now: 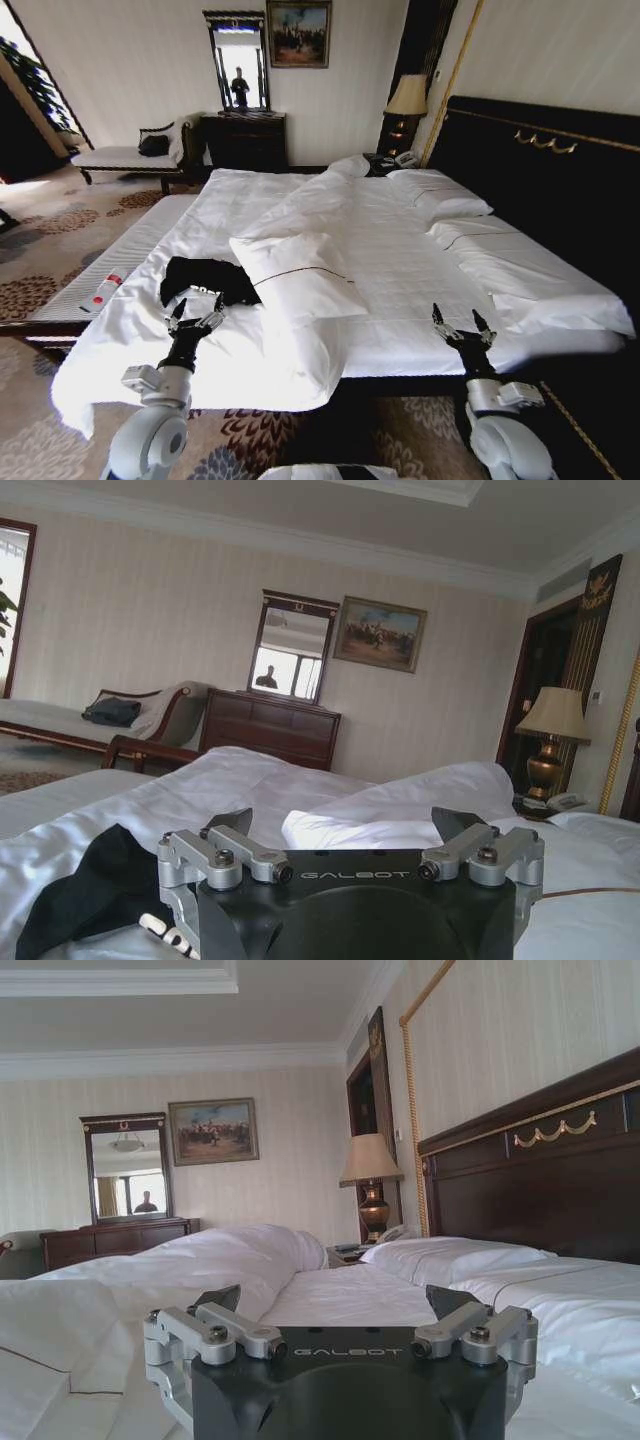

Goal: Fold the clothes on the bed.

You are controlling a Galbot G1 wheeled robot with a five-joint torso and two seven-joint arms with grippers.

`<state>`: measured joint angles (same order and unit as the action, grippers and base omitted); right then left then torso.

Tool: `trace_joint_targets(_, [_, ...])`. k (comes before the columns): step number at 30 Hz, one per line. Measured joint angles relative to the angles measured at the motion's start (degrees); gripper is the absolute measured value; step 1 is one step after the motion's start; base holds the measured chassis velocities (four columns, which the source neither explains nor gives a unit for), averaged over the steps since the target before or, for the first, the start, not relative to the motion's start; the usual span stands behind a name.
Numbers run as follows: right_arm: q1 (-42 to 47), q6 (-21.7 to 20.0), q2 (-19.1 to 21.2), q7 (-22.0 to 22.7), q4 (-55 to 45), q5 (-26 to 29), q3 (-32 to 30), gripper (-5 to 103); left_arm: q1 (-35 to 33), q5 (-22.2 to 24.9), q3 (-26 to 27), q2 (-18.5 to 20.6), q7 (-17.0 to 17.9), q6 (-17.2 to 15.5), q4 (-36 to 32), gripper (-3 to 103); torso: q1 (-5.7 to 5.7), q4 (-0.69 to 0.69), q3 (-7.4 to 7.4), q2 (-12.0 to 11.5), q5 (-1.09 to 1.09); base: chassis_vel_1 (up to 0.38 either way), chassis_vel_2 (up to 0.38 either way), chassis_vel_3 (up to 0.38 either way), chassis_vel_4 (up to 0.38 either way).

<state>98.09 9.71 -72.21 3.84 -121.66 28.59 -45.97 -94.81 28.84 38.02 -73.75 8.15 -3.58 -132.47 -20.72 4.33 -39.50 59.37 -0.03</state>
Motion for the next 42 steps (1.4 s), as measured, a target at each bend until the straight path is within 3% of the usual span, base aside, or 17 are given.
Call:
trace_joint_targets(13, [-0.96, 0.04, 0.96, 0.06, 0.64, 2.03, 0.66, 100, -0.18, 0.49, 1.54, 0.30, -0.09, 0.10, 0.46, 100, 0.00, 0.00, 0.00, 0.00, 0.01, 0.039, 0.128, -0.044, -0.130])
trace_joint_targets(16, [-1.37, 0.56, 2.00, 0.86, 0.52, 4.83, 1.51, 100, -0.50, 0.40, 1.82, 0.27, -0.10, 0.23, 0.48, 100, 0.00, 0.01, 0.00, 0.00, 0.00, 0.027, 0.072, -0.048, -0.101])
trace_joint_targets(20, [-4.39, 0.91, 7.67, 2.55, -0.23, 16.48, 2.95, 100, -1.24, -0.44, 1.47, -0.42, -0.12, 0.25, 0.02, 100, 0.00, 0.01, 0.00, 0.00, 0.01, 0.012, 0.026, -0.015, -0.028])
trace_joint_targets(23, [-6.39, 0.93, 10.87, 3.54, -0.08, 20.56, 3.36, 100, -1.59, -0.82, 1.33, -0.76, -0.13, 0.26, -0.30, 100, 0.01, 0.00, 0.00, 0.00, 0.00, 0.000, 0.000, 0.000, 0.000])
trace_joint_targets(26, [-13.60, -1.55, 18.21, 7.03, 1.38, 33.07, 4.97, 100, -3.04, -1.94, 1.27, -1.53, -0.14, 0.26, -1.38, 100, 0.00, -0.01, 0.00, 0.00, 0.02, 0.000, 0.000, 0.000, 0.000])
trace_joint_targets(27, [-13.60, -1.55, 18.21, 7.03, 1.38, 33.07, 4.97, 100, -3.04, -1.94, 1.27, -1.53, -0.14, 0.26, -1.38, 100, 0.00, -0.01, 0.00, 0.00, 0.02, 0.000, 0.000, 0.000, 0.000])
trace_joint_targets(29, [-17.01, -4.56, 20.59, 9.86, 1.84, 41.08, 5.91, 100, -3.78, -2.33, 1.38, -1.89, -0.13, 0.26, -1.90, 100, 0.00, 0.00, -0.01, 0.00, 0.02, 0.000, 0.000, 0.000, 0.000])
trace_joint_targets(30, [-25.62, -9.13, 23.98, 14.70, 4.99, 55.95, 9.64, 100, -4.94, -2.77, 2.32, -3.01, -0.12, 0.26, -2.67, 100, 0.00, 0.01, 0.00, -0.01, 0.01, 0.000, 0.000, 0.000, 0.000])
trace_joint_targets(32, [-31.44, -10.33, 25.25, 15.50, 8.77, 61.31, 13.08, 100, -5.82, -2.95, 2.91, -3.99, -0.10, 0.27, -3.19, 100, 0.00, 0.00, 0.00, 0.00, 0.01, 0.000, 0.000, 0.000, 0.000])
trace_joint_targets(33, [-31.44, -10.33, 25.25, 15.50, 8.77, 61.31, 13.08, 100, -5.82, -2.95, 2.91, -3.99, -0.10, 0.27, -3.19, 100, 0.00, 0.00, 0.00, 0.00, 0.01, 0.000, 0.000, 0.000, 0.000])
trace_joint_targets(36, [-42.18, -16.20, 26.23, 15.76, 15.74, 71.96, 19.41, 100, -7.36, -3.35, 4.02, -5.79, -0.10, 0.51, -4.33, 100, -0.01, -0.02, -0.01, -0.01, 0.02, 0.000, 0.000, 0.000, 0.000])
trace_joint_targets(37, [-42.18, -16.20, 26.23, 15.76, 15.74, 71.96, 19.41, 100, -7.36, -3.35, 4.02, -5.79, -0.10, 0.51, -4.33, 100, -0.01, -0.02, -0.01, -0.01, 0.02, 0.000, 0.000, 0.000, 0.000])
trace_joint_targets(40, [-48.36, -21.32, 25.46, 16.23, 19.25, 75.34, 23.94, 100, -7.75, -3.41, 5.09, -6.90, -0.08, 0.51, -4.48, 100, -0.01, 0.04, -0.01, -0.01, 0.01, 0.000, 0.000, 0.000, 0.000])
trace_joint_targets(42, [-49.50, -21.85, 25.22, 16.27, 19.95, 75.49, 24.89, 100, -7.89, -3.43, 5.24, -7.09, -0.08, 0.53, -4.52, 100, -0.01, 0.02, -0.01, -0.01, 0.01, 0.000, 0.000, 0.000, 0.000])
